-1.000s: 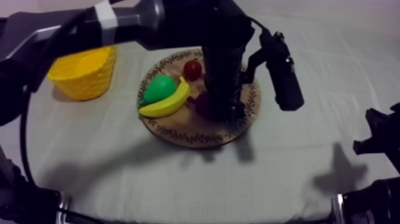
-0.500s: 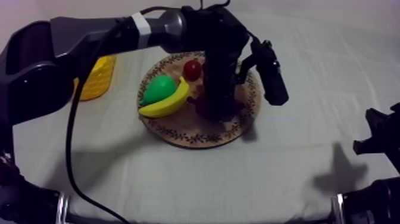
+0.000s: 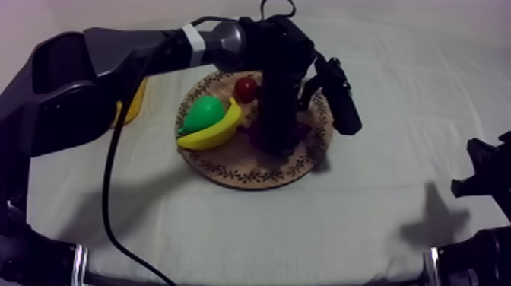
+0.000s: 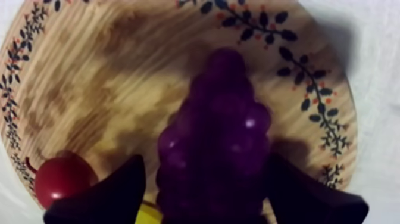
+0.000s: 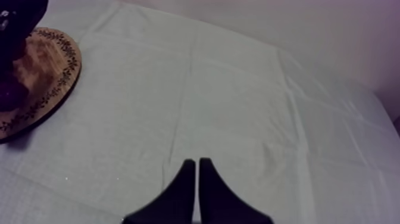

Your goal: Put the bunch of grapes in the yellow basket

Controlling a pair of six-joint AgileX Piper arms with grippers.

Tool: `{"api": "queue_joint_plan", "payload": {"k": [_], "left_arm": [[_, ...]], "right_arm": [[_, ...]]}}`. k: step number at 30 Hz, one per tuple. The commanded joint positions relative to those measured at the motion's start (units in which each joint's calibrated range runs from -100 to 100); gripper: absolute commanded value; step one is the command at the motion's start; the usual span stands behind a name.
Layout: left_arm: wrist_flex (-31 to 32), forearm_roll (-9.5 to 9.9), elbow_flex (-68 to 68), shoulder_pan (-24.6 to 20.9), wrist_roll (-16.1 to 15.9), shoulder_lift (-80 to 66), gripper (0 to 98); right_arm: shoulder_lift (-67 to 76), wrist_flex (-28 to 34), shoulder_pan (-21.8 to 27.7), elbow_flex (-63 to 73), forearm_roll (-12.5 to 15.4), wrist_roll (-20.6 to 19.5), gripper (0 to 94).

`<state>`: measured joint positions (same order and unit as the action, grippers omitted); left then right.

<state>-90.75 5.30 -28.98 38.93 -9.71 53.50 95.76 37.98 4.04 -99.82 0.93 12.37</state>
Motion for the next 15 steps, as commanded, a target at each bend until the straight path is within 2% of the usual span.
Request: {"api": "queue_joint_plan", "payload": {"k": [1, 7, 15], "left_arm": [[-0.4, 0.07, -0.3, 0.0, 0.4, 0.2, 64.1], [0.0, 0.02, -0.7, 0.0, 1.0, 0.6, 47.6], [0.9, 0.21, 0.6, 0.4, 1.5, -0.4, 43.0]], "right_arm": [[0.0, 0.0, 0.0, 0.0, 0.0, 0.0, 0.3], [0.0, 0.0, 0.0, 0.0, 0.0, 0.0, 0.3], [0.0, 0.0, 0.0, 0.0, 0.0, 0.0, 0.3]]}}
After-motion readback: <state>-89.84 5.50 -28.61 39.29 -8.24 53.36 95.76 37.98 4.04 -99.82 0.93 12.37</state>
